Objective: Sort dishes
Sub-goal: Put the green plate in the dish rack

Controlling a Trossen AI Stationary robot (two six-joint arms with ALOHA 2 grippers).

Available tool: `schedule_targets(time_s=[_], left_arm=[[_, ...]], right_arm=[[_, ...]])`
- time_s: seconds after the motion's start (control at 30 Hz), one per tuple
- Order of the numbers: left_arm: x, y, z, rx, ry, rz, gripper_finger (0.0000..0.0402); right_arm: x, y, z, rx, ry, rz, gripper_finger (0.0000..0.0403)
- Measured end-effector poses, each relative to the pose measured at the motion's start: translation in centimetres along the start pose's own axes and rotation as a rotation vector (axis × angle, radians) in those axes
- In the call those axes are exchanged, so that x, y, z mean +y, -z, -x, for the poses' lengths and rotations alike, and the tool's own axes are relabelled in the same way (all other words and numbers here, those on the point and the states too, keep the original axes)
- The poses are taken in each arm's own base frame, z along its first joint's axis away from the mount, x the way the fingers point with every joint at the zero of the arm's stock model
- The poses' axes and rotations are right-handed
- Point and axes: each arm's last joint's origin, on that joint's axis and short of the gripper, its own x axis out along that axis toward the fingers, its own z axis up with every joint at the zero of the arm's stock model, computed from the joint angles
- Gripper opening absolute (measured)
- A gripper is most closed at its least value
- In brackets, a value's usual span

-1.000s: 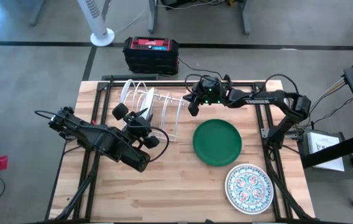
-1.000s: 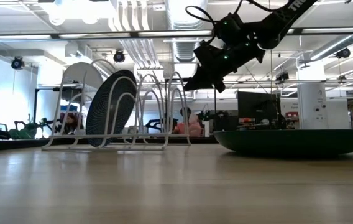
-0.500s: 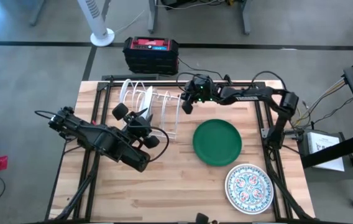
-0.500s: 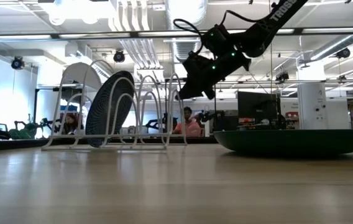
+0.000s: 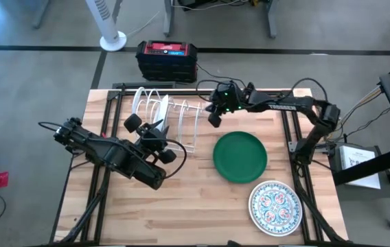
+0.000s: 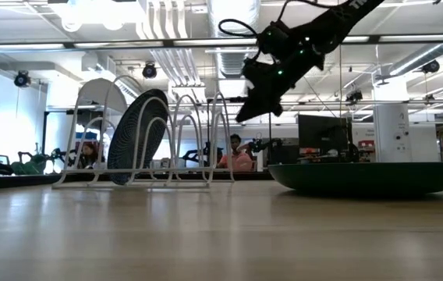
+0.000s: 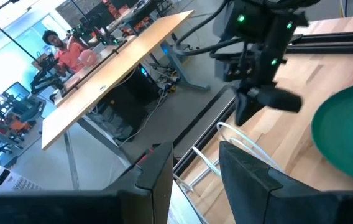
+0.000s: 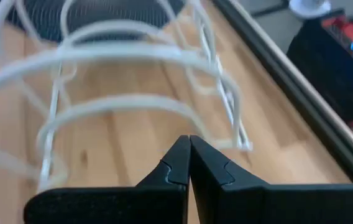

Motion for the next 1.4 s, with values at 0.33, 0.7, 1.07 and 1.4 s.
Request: schedule_targets(time_s=[0.33, 0.7, 1.07, 1.4], left_arm=[[0.0, -0.1, 0.0, -0.001, 0.001, 0.012, 0.0119], [-2.3, -1.1, -0.5, -0.018, 0.062, 0.049, 0.0119], [-7.2, -1.2, -2.4, 0.038, 0.175, 0.072, 0.0119], [-14.7, 0.3, -6.7, 0.109, 0.387, -0.225, 0.0119]], right_arm=[[1.6, 3.5, 7.4, 0.075, -0.009, -0.033, 0.0000], [3.9, 9.1, 14.7, -0.079, -0.057, -0.075, 0.0000], [3.9, 13.3, 15.1, 0.012, -0.050, -0.181, 0.0000], [4.0, 14.1, 15.9, 0.059, -0.044, -0.183, 0.0000]])
